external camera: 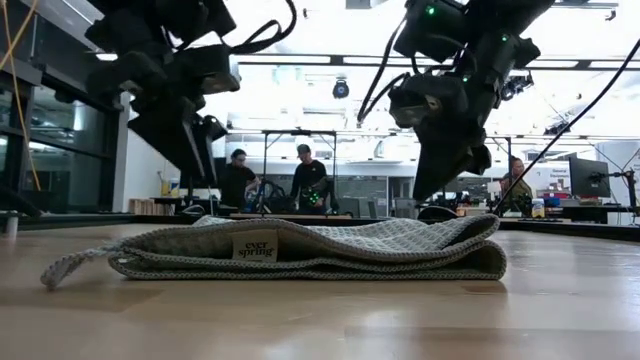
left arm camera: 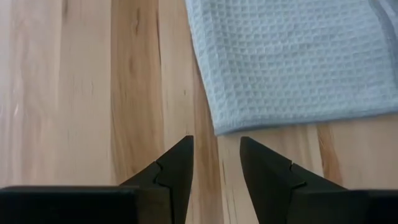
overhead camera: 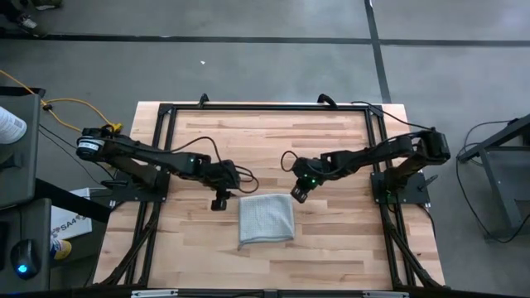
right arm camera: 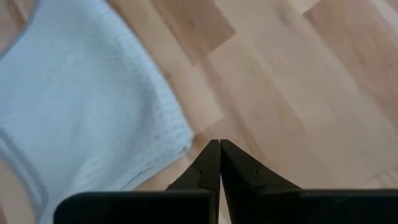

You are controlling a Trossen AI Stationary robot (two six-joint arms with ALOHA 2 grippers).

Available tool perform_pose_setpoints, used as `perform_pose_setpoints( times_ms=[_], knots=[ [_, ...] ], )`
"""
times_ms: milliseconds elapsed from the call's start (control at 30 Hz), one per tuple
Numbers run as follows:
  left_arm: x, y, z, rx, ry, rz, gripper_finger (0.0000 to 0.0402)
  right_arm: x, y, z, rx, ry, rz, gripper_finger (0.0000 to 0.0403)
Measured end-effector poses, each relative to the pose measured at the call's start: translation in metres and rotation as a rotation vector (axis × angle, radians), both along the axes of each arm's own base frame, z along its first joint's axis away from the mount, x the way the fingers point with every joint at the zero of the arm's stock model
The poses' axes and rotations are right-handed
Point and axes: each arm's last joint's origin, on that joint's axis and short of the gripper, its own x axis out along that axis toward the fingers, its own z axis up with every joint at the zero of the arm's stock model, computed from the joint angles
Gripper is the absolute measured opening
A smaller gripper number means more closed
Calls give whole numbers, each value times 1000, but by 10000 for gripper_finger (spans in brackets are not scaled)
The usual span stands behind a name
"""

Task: Fold microfiber towels
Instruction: Fold the gray towel

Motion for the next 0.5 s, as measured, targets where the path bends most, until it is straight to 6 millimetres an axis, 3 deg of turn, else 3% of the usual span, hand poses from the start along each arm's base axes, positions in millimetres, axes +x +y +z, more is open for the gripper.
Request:
perform_pose_setpoints(
  times_ms=[200,500],
  knots=[
    [-3,0,-5,-2,11,4,132,0,7,0,4,-4,27,20],
    [-2,0,-5,-32,9,46,132,0,9,0,22,-1,11,84]
  ],
)
